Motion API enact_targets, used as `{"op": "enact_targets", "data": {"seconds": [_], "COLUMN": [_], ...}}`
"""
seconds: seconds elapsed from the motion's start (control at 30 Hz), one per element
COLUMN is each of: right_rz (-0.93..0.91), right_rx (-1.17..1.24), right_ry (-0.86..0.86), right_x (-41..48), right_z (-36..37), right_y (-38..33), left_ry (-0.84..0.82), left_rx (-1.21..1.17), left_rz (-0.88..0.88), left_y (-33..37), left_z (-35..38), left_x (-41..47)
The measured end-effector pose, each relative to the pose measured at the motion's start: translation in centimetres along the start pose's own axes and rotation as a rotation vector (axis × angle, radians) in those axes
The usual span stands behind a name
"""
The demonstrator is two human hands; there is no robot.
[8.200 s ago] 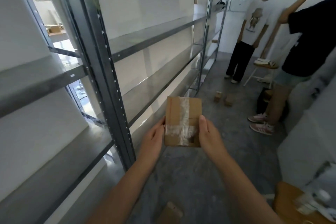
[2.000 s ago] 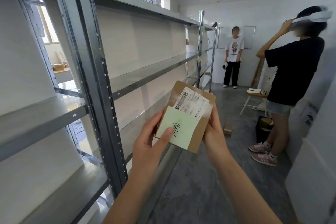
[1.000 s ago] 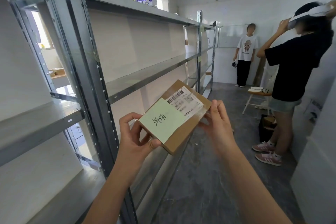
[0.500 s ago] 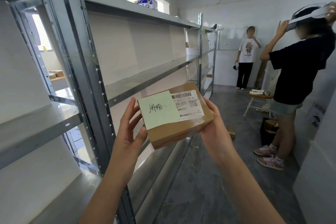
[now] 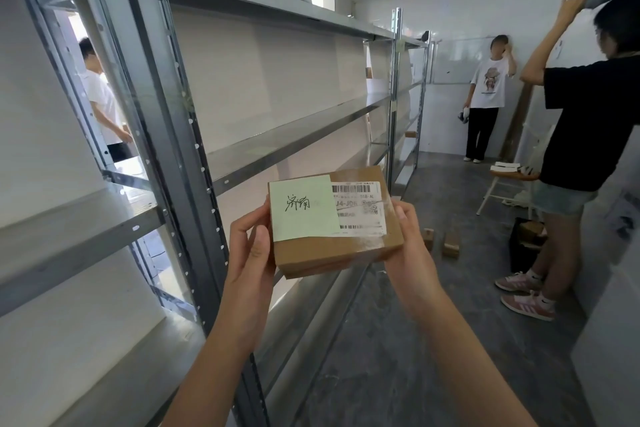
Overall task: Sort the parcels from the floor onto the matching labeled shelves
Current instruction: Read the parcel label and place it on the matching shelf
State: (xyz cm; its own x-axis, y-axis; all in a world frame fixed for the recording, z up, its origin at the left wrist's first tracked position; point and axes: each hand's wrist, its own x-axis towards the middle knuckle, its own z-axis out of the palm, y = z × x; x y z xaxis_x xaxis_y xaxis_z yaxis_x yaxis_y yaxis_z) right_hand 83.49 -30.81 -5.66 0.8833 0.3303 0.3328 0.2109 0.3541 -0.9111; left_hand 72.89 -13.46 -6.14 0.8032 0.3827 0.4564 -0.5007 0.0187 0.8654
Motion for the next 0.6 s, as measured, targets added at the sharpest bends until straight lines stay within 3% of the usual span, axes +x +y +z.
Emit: {"op": "enact_targets", "data": {"seconds": [0.23,0.6], "right_rz": [0.028,0.347], "right_rx": [-0.1,0.059], "right_ry": [0.051,0.046], "right_x": [0.2,0.8], "right_z": [0.6,3.5], "right_y": [2.1,7.1], "left_ry": [0.061,0.206], "left_rx": [-0.009,0.058], "left_rz": [-0.12,-0.125], "left_y": [-1.5,-3.0], "left_z": [0.4,-3.5], "left_x": [-0.7,-2.4]}}
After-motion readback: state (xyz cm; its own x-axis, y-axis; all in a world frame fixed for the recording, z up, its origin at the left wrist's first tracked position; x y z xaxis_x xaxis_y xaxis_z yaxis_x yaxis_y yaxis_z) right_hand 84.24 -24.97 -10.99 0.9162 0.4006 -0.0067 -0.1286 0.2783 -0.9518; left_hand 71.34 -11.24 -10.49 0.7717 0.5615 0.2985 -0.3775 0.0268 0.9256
